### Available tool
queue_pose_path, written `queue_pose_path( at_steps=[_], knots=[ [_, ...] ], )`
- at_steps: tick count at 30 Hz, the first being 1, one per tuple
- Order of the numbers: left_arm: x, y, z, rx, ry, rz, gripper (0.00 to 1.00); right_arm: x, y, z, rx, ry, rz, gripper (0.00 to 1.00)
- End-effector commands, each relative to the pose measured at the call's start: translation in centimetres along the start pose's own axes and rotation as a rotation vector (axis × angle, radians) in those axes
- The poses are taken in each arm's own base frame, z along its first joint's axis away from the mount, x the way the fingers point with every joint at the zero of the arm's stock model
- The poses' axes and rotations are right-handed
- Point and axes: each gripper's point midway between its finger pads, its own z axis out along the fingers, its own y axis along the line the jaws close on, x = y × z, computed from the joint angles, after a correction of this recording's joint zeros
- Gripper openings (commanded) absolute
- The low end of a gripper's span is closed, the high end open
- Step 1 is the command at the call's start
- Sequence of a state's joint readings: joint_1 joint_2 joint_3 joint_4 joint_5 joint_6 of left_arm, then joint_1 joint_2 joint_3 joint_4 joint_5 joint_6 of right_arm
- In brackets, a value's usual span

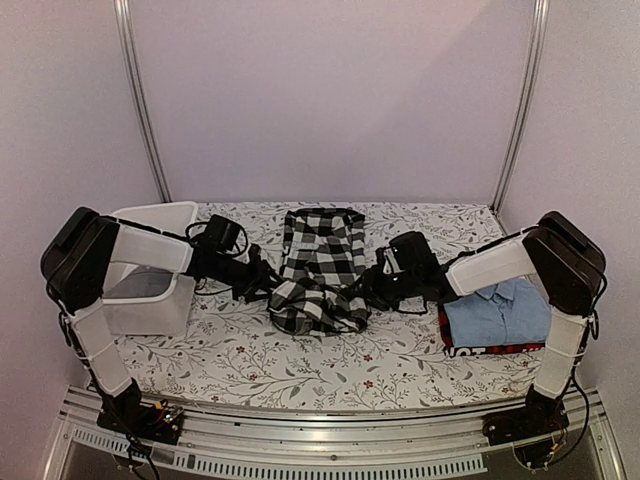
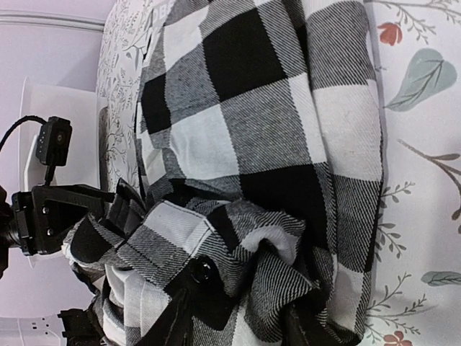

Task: Fold and stack the long sleeve shirts
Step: Fold the rectangle-folded shirt at the center of the board.

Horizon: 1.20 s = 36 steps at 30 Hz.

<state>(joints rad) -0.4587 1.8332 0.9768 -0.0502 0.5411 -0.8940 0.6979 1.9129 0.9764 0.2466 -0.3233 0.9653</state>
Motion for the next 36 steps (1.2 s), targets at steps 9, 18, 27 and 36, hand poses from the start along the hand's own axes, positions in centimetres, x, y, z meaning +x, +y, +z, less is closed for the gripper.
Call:
queue_pose_path(
  at_steps=[9, 18, 27, 36],
  knots=[
    [2.9, -1.2, -3.9, -0.116, -0.002, 0.231, 0.62, 2.3, 1.7, -3.7, 0.072, 0.006, -0.160, 0.57],
    [8.5, 1.1, -3.8, -0.175, 0.065, 0.280, 0.58, 5.4, -0.8, -3.8, 0.143, 0.035, -0.211, 0.61],
    [8.4, 1.3, -1.4, -0.107, 0.051, 0.261, 0.59, 6.3, -1.4, -1.9, 0.119, 0.051, -0.218, 0.60],
    [9.8, 1.8, -0.2, -0.072, 0.090, 0.235, 0.36, 8.1, -0.7, -0.9, 0.088, 0.091, -0.219, 0.37]
  ],
)
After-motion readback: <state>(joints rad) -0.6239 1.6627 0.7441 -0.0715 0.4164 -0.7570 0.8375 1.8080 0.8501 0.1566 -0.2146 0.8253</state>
